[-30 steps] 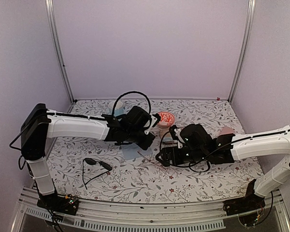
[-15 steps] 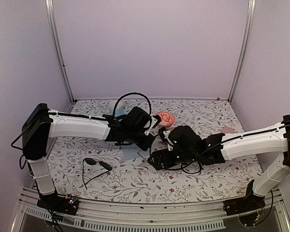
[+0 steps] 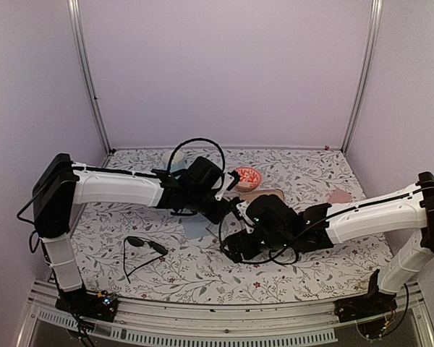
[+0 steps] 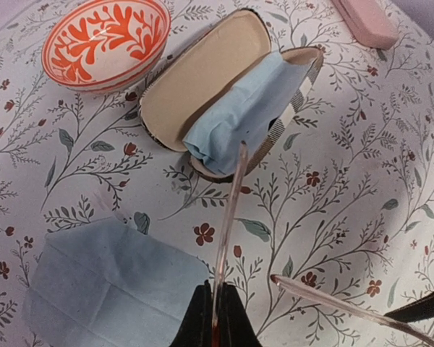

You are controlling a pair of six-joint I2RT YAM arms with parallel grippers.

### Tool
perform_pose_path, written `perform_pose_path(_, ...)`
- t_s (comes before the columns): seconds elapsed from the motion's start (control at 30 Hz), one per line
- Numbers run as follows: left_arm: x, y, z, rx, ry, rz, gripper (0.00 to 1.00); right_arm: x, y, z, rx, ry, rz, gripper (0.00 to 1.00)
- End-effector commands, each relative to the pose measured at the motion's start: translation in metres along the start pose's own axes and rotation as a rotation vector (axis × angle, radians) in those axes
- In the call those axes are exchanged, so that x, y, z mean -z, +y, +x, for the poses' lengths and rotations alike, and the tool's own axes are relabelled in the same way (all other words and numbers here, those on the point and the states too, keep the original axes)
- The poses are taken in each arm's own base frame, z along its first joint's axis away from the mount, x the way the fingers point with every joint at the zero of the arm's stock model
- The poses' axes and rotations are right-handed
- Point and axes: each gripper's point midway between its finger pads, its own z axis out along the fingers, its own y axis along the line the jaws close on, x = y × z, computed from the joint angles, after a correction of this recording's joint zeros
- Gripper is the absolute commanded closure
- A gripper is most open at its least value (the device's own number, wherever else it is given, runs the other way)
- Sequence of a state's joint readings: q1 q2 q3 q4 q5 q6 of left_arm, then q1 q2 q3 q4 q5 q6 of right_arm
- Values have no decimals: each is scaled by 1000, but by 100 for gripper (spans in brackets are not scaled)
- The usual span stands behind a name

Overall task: Organize the sunglasses
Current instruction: Close the left temple of the sunglasses on the sunglasses.

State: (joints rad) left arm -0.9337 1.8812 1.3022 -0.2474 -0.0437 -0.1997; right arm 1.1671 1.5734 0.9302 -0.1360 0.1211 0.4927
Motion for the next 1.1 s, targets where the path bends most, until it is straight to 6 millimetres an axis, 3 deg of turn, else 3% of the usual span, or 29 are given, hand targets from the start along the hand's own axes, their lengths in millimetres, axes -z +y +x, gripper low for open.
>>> perform_pose_path(0.0,1,2,-8,35,-31,34,100,-1,9,3,76,17,-25,15)
perform_pose_path(0.57,0,0,-3,31,-13,51,100,1,0,7,172,32,17,47)
perform_pose_path(1.07,-1,0,4,26,6,51,100,8,-1,15,200,36,-11,60)
